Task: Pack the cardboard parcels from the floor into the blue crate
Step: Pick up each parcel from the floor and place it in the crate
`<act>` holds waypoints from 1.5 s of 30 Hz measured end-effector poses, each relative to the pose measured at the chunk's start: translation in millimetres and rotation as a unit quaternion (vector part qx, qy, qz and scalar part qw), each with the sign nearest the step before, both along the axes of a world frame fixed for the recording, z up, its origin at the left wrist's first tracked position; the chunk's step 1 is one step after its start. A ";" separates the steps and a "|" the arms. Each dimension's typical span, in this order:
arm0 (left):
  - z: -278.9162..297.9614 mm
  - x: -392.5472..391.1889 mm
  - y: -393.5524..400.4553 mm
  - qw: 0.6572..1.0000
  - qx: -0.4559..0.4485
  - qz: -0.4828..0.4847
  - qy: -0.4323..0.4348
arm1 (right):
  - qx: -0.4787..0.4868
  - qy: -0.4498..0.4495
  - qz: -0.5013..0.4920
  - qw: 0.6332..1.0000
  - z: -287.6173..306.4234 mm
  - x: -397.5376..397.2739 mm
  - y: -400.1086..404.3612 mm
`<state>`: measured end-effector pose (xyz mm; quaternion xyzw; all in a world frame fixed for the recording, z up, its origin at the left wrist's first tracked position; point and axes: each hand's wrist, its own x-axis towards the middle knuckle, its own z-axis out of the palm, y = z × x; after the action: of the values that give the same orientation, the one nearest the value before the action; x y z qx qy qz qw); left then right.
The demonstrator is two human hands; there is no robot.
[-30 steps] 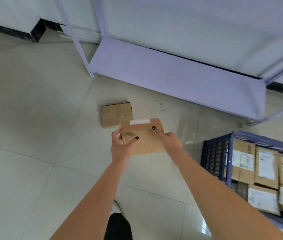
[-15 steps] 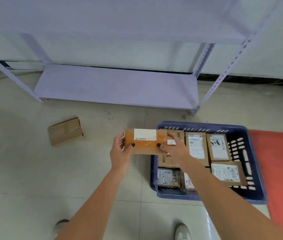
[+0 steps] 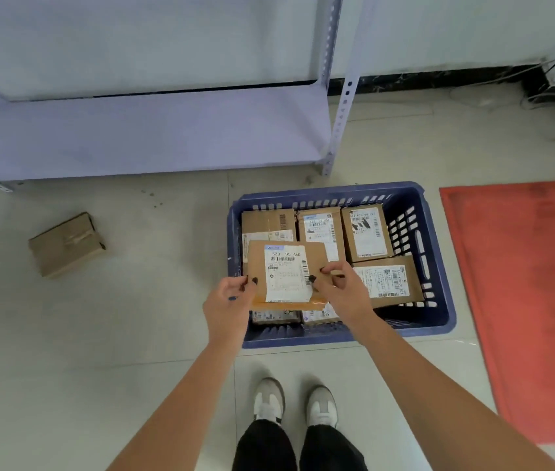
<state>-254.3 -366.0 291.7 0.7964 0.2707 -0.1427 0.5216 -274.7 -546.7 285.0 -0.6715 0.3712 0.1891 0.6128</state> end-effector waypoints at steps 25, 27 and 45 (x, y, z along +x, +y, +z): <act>-87.8 -30.5 -12.9 0.943 0.225 -0.219 0.112 | -0.097 0.154 0.202 0.962 -126.9 -15.3 33.8; -92.0 -31.5 -15.2 0.941 0.215 -0.223 0.135 | -0.103 0.149 0.197 0.964 -128.6 -17.8 34.5; -112.5 -27.7 -23.1 0.936 0.241 -0.179 0.181 | -0.188 0.134 0.227 0.946 -132.4 -23.9 49.8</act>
<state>-282.1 -389.1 179.1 0.8942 0.2398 -0.3063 0.2216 -298.6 -497.0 152.6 -0.8093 0.3168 0.3385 0.3606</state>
